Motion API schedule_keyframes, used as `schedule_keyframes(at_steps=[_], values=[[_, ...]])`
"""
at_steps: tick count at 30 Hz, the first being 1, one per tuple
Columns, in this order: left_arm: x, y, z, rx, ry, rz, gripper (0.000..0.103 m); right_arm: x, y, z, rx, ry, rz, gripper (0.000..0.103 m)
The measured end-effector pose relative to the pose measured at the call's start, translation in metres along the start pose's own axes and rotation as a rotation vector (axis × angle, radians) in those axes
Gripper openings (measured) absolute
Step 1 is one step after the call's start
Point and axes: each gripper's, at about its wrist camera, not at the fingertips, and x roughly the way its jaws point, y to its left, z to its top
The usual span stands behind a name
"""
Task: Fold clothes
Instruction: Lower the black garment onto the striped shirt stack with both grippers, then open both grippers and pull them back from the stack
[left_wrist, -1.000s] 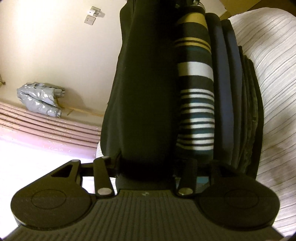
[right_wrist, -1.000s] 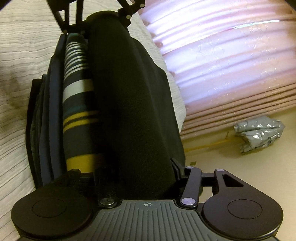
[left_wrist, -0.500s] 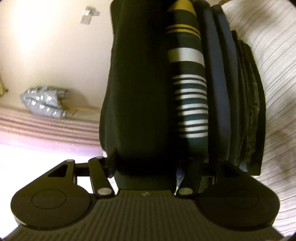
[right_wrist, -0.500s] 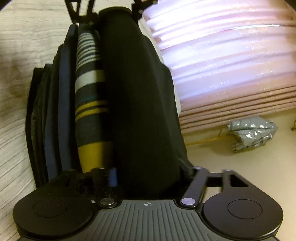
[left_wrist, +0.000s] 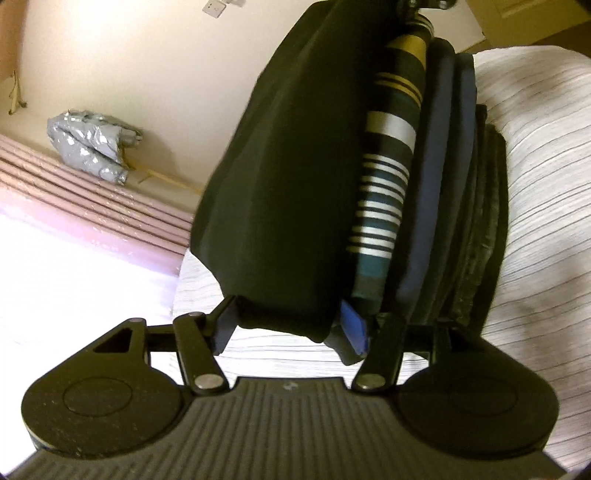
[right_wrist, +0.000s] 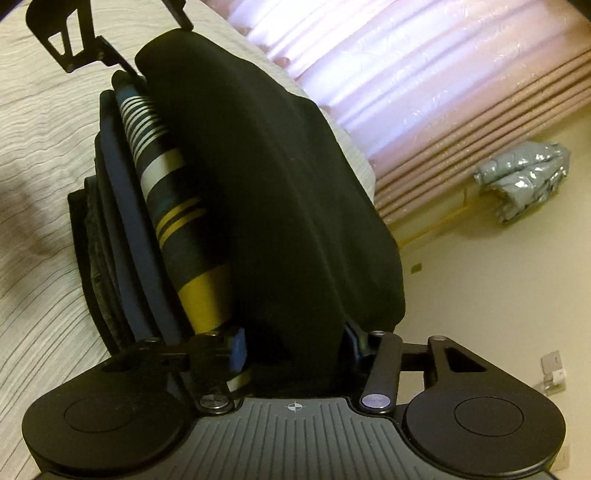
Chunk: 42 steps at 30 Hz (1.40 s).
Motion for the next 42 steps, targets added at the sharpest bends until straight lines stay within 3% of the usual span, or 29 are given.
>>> schedule_keyframes(at_steps=[7,12,16,29,31,36,39,42], values=[[0.001,-0.015,-0.006,0.039,0.006,-0.021,0.058,-0.01,0.031,-0.004,0.005,0.025,-0.012,0.05],[0.002,0.008,-0.003,-0.041,0.022,-0.026,0.057,-0.009,0.024,0.006,-0.03,0.02,-0.039,0.051],[-0.004,0.022,-0.007,-0.12,0.026,-0.031,0.058,-0.013,0.02,0.01,-0.037,0.016,-0.057,0.072],[-0.047,0.05,-0.022,-0.371,-0.03,-0.066,0.06,-0.047,0.032,0.01,0.023,0.043,-0.11,0.072],[-0.055,0.058,-0.021,-0.426,-0.064,-0.066,0.06,-0.058,0.032,0.013,0.078,0.022,-0.089,0.072],[-0.056,0.098,-0.009,-0.563,-0.124,-0.059,0.06,-0.087,-0.008,0.032,0.325,-0.144,-0.035,0.072],[-0.03,0.124,0.006,-0.635,-0.102,-0.105,0.06,-0.069,-0.055,0.042,0.515,-0.173,0.066,0.072],[0.009,0.146,0.02,-0.708,-0.044,-0.189,0.058,-0.022,-0.108,0.048,0.681,-0.13,0.226,0.072]])
